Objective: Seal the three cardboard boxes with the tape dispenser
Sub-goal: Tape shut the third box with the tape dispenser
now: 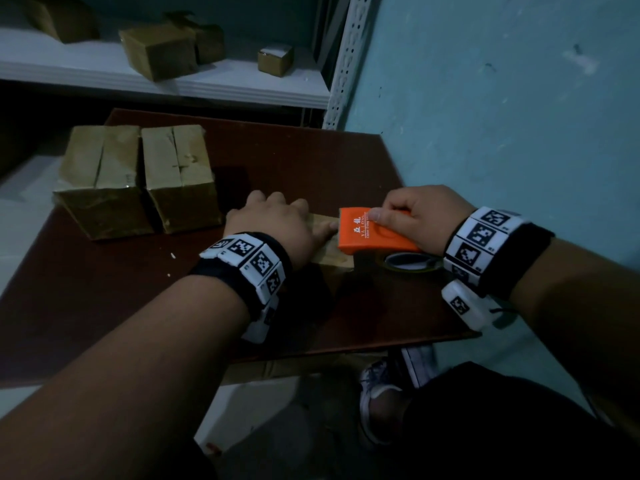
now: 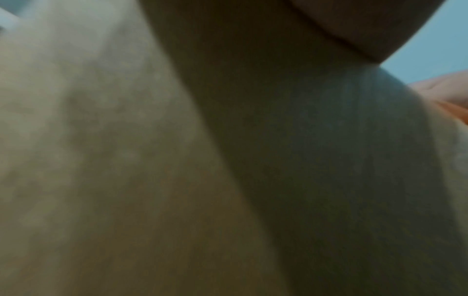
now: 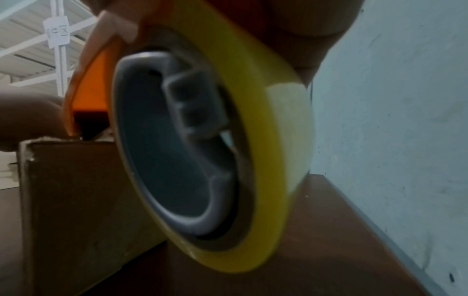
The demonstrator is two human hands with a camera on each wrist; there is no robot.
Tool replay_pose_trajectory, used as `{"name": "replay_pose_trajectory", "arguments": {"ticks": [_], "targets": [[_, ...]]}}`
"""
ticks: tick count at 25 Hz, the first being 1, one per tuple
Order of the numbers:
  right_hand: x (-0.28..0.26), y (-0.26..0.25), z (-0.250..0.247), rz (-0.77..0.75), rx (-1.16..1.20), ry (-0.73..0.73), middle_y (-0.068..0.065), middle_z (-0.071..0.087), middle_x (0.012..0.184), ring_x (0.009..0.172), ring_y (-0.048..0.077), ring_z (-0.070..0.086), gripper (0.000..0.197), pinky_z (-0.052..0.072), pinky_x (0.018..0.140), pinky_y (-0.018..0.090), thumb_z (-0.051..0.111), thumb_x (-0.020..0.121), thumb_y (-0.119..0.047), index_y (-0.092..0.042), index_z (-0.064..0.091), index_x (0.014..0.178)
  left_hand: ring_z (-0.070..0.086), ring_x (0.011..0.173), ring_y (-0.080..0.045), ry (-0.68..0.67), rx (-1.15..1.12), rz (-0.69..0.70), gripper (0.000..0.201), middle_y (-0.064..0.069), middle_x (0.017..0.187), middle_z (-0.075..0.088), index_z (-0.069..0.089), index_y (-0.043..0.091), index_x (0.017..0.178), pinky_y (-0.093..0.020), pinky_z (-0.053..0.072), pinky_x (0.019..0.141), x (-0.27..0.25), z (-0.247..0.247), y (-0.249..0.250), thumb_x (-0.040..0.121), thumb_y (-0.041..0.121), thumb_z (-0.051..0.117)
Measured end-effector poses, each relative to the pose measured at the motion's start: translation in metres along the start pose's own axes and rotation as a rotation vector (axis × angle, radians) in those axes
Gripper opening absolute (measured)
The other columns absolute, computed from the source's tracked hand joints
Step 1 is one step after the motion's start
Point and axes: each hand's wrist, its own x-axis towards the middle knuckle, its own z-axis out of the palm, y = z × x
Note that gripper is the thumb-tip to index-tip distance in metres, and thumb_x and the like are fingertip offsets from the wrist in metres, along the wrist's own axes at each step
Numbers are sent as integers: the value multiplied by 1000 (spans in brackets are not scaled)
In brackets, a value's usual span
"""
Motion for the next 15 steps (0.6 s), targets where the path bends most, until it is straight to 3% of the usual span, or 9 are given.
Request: {"name": "replay_pose_trajectory", "arguments": {"ticks": [7,10,15], "targets": [[-15,25,-20,37,-65,-47,-10,67,81,79,5,60,43,45,73,32,52,92,-71,-33,68,83,45,130,-34,18,-12,-3,80,-8,133,54,54,32,130,-61,45,100,-4,1,-1,88,90,20],[-20,36,-27,52,-125,-63,-11,64,79,78,10,60,42,41,72,32,51,93,-71,-33,68,85,46,127,-34,19,-22,-5,82,-7,131,55,55,31,130,-60,46,98,-3,2,1,86,91,20],[-12,32,-20,11,-264,-150,-11,61,78,80,16,59,51,48,78,36,43,95,-75,-30,66,86,47,126,-34,45,-17,-2,97,-7,130,56,55,32,129,-61,48,98,-4,4,2,74,101,16]]}}
